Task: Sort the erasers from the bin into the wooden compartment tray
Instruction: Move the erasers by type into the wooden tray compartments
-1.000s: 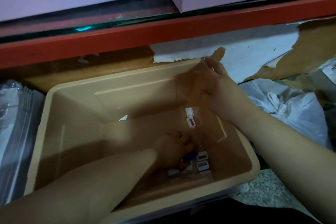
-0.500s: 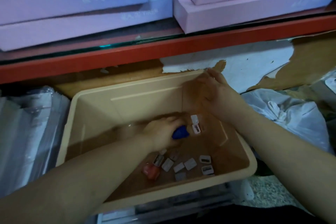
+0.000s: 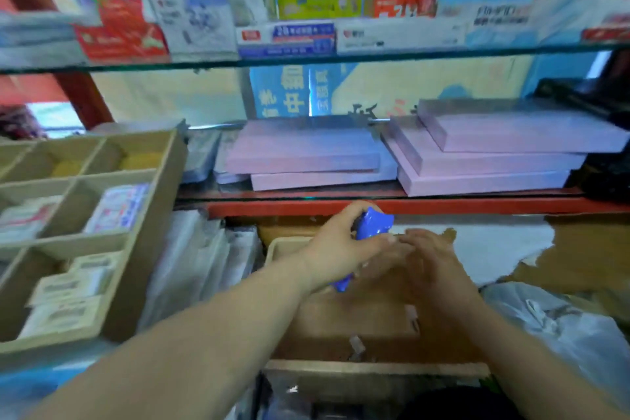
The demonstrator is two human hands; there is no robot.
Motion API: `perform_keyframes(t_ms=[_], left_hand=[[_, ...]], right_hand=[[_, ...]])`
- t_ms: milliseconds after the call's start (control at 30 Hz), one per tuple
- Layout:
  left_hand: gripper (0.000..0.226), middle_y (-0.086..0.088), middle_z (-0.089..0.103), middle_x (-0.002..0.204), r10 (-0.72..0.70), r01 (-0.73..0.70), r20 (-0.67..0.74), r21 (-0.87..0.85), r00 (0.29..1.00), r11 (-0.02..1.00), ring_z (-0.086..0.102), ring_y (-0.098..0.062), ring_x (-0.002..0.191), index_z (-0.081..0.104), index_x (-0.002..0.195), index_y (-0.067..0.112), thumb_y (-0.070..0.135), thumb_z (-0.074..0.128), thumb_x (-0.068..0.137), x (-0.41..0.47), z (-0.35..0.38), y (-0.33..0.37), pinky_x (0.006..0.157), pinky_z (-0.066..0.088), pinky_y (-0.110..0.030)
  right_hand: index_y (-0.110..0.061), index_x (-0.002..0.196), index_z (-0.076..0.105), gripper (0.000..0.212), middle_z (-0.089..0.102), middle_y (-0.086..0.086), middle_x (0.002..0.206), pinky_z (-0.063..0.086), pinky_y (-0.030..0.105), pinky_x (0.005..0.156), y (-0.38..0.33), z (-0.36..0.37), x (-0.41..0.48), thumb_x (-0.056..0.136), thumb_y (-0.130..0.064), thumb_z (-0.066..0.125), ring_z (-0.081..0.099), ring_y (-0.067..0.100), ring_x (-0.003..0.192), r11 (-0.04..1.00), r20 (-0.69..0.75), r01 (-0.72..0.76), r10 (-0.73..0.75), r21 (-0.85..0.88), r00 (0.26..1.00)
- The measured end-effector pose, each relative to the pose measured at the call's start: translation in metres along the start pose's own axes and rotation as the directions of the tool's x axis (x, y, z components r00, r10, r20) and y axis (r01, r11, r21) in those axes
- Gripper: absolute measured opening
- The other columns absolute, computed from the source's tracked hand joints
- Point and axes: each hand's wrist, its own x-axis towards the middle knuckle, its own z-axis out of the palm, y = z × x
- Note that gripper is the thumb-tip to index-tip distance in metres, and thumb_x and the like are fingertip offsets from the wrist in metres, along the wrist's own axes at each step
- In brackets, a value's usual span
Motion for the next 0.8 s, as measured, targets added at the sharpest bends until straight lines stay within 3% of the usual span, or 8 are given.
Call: perform_keyframes(t_ms=[67,133,200,267,367,500,633,800], left_hand=[[0.022,0.005,0.046,0.064,0.05,-0.049,-0.068,0.017,0.996,0.999,0.043,-0.011,0.049,0.045,0.089,0.028,0.017,0.063,0.085,-0.012,-0.03,0.029,0.048,0.042,-0.02],[0.026,0.007,0.048,0.069,0.135,-0.126,-0.136,0.073,0.981,0.989,0.045,-0.008,0.055,0.047,0.092,0.028,0.025,0.07,0.078,-0.026,-0.067,0.055,0.055,0.042,-0.021],[0.025,0.01,0.049,0.071,0.218,-0.189,-0.21,0.15,0.953,0.97,0.046,0.002,0.055,0.049,0.087,0.03,0.031,0.068,0.069,-0.045,-0.111,0.075,0.058,0.04,-0.015],[0.023,0.01,0.049,0.07,0.259,-0.198,-0.267,0.234,0.928,0.952,0.045,0.006,0.053,0.049,0.081,0.03,0.024,0.071,0.074,-0.069,-0.155,0.083,0.056,0.039,-0.008],[0.025,0.011,0.051,0.071,0.247,-0.121,-0.353,0.344,0.902,0.931,0.047,0.008,0.053,0.048,0.081,0.029,0.017,0.07,0.079,-0.106,-0.217,0.073,0.053,0.038,-0.004],[0.024,0.007,0.054,0.085,0.202,-0.001,-0.449,0.409,0.871,0.913,0.051,0.004,0.056,0.05,0.091,0.027,0.017,0.069,0.08,-0.136,-0.275,0.05,0.05,0.039,-0.004],[0.028,-0.001,0.054,0.098,0.119,0.121,-0.448,0.472,0.886,0.873,0.053,-0.013,0.078,0.049,0.1,0.018,0.016,0.068,0.08,-0.128,-0.301,0.016,0.059,0.039,-0.004],[0.04,0.003,0.054,0.105,0.062,0.224,-0.382,0.656,0.922,0.721,0.052,-0.015,0.093,0.048,0.115,0.021,0.029,0.066,0.081,-0.083,-0.306,-0.006,0.077,0.04,-0.023]], right_hand=[[-0.009,0.111,0.06,0.039,0.06,0.009,0.111,0.045,0.038,0.092,-0.033,-0.01,0.005,0.073,-0.014,0.052,0.058,0.025,0.101,0.994,-0.104,0.012,0.0,0.109,0.995],[-0.01,0.118,0.055,0.035,0.052,0.0,0.113,0.036,0.023,0.094,-0.071,-0.014,0.014,0.084,-0.015,0.052,0.048,0.013,0.104,0.975,-0.089,0.044,-0.025,0.216,0.996],[-0.011,0.12,0.053,0.032,0.047,-0.005,0.11,0.036,0.022,0.095,-0.109,-0.01,0.027,0.088,-0.015,0.05,0.045,0.008,0.102,0.958,-0.053,0.114,-0.103,0.262,0.993],[-0.011,0.121,0.051,0.032,0.046,-0.004,0.115,0.034,0.021,0.096,-0.148,0.002,0.04,0.089,-0.01,0.05,0.044,0.008,0.104,0.936,0.007,0.143,-0.153,0.321,0.988],[-0.006,0.123,0.049,0.035,0.046,0.003,0.121,0.029,0.017,0.099,-0.202,0.03,0.055,0.088,-0.003,0.052,0.044,0.015,0.118,0.891,0.052,0.137,-0.176,0.433,0.983],[-0.013,0.138,0.031,0.053,0.023,0.003,0.15,0.013,0.012,0.105,-0.252,0.062,0.067,0.09,-0.018,0.053,0.015,0.014,0.141,0.87,0.133,0.105,-0.192,0.482,0.972],[-0.024,0.141,0.023,0.058,0.013,-0.002,0.154,0.01,0.028,0.115,-0.273,0.086,0.076,0.09,-0.024,0.051,0.009,0.012,0.142,0.87,0.232,0.042,-0.178,0.492,0.956],[-0.035,0.132,0.03,0.047,0.021,-0.01,0.144,0.018,0.018,0.109,-0.274,0.099,0.076,0.093,-0.016,0.045,0.019,-0.001,0.131,0.813,0.226,0.006,-0.168,0.582,0.96]])
